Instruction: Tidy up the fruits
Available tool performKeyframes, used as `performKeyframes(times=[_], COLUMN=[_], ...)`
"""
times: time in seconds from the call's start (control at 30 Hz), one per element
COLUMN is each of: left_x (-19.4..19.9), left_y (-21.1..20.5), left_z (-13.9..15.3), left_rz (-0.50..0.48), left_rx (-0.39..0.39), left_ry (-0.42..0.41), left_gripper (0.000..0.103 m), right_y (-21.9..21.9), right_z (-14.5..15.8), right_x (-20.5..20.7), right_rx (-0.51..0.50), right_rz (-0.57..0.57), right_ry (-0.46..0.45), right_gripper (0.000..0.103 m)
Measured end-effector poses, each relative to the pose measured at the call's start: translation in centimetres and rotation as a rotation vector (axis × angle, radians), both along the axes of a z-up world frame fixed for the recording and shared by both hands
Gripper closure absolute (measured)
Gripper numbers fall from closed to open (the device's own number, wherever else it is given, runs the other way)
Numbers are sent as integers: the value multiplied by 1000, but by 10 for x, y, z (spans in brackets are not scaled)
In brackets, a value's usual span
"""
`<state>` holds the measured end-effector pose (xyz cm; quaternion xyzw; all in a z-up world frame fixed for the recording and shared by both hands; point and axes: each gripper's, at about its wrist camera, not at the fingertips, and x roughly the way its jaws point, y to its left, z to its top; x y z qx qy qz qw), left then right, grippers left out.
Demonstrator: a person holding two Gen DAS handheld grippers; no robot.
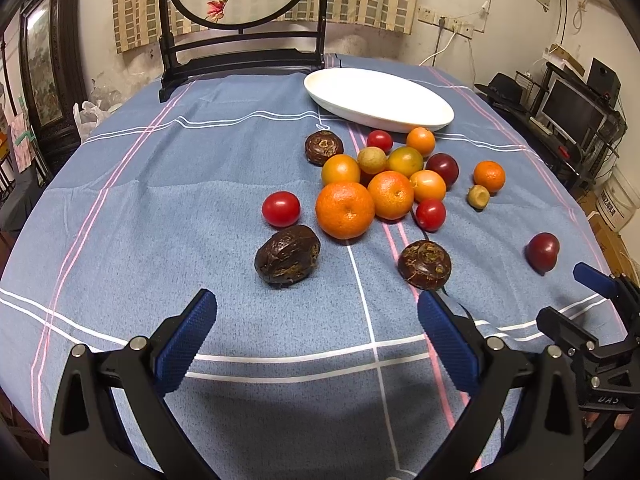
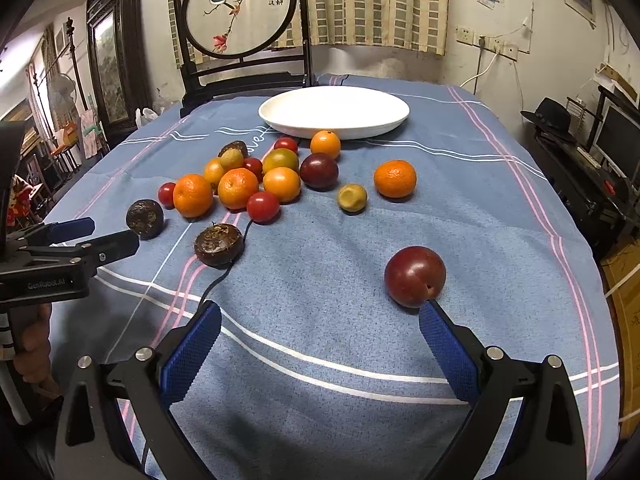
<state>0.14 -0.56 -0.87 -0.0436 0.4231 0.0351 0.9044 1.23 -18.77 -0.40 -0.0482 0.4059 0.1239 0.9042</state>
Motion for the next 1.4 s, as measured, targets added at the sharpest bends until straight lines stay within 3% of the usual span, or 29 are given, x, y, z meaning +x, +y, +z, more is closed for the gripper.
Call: performKeyframes(times=[0.87,1.17,1.23,1.4], left_x=[-1,0,4,13], left_y=[1,27,30,31], left_z=[-3,-9,-10,-13], left_rz=[-2,30,33,26], left_rx=[-7,-24,-21,-21], left_ry=[10,18,24,36], left_gripper=[5,5,5,5], right_y=[-3,-16,-22,-37], right_z=[-5,-12,-14,-23], right_x=[-2,13,20,41], right_rx=[-12,-62,-65,-78], right_rz=[-2,-27,-41,-71], right_ry=[14,38,54,100], right_gripper=[4,4,12,20])
